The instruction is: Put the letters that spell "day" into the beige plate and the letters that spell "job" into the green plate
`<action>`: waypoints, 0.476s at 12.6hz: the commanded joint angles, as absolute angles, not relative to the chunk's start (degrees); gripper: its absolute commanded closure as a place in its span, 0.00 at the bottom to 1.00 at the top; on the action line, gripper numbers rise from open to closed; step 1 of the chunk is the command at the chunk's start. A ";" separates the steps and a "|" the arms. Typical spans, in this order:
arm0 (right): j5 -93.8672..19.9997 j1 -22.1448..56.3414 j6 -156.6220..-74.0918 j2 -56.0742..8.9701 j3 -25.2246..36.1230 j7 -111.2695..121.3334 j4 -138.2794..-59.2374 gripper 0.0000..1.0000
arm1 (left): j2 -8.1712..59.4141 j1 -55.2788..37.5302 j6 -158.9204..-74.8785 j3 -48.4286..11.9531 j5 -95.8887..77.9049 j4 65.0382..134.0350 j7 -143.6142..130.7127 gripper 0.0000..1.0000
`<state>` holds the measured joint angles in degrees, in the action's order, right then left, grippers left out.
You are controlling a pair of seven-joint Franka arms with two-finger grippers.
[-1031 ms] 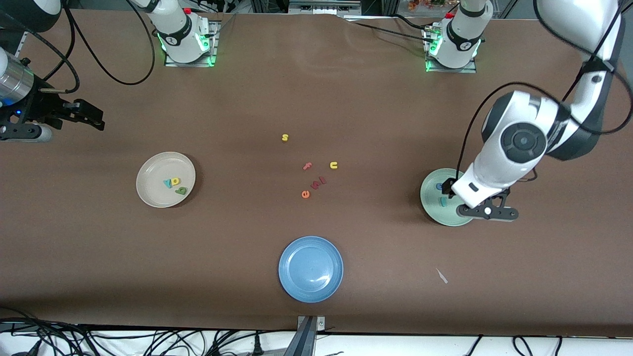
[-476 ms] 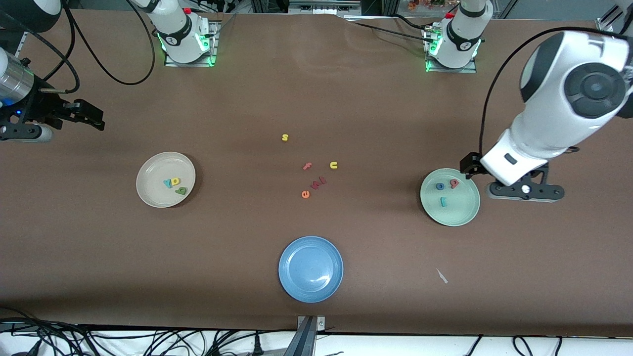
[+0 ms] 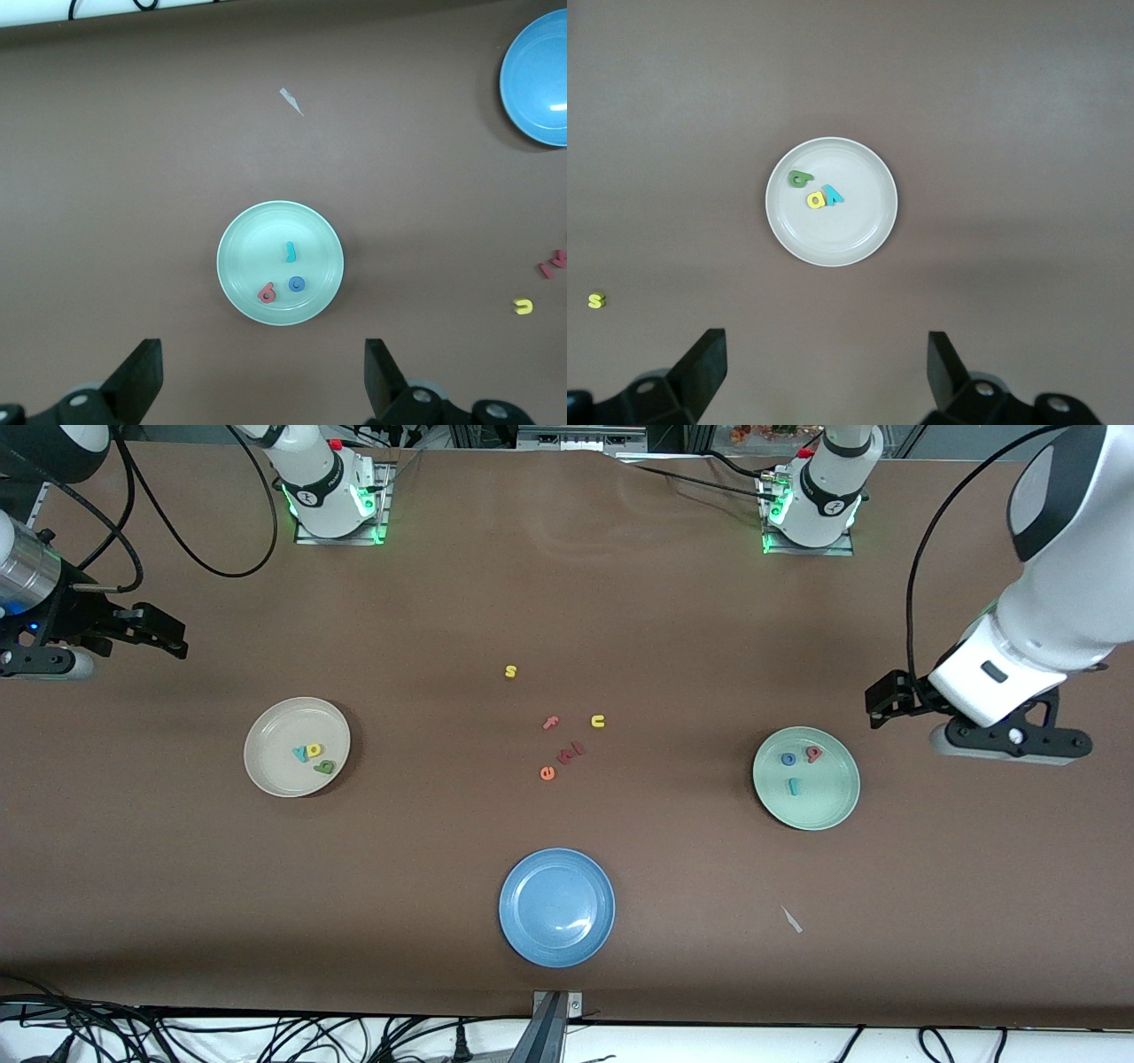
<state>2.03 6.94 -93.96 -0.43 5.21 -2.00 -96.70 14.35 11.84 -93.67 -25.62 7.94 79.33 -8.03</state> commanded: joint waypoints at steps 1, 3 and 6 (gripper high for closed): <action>1.41 6.24 -93.16 -0.44 4.75 -1.32 -96.24 0.00 | 8.98 5.30 -93.16 -13.59 1.26 82.61 -2.56 0.00; 0.88 6.33 -92.99 -0.44 4.75 -1.32 -96.24 0.00 | 6.78 2.73 -93.51 -7.14 -3.24 84.98 -0.80 0.00; 0.88 6.24 -93.08 -0.44 4.75 -1.32 -96.24 0.00 | 1.07 -1.04 -96.66 -4.75 -2.20 94.80 -0.97 0.00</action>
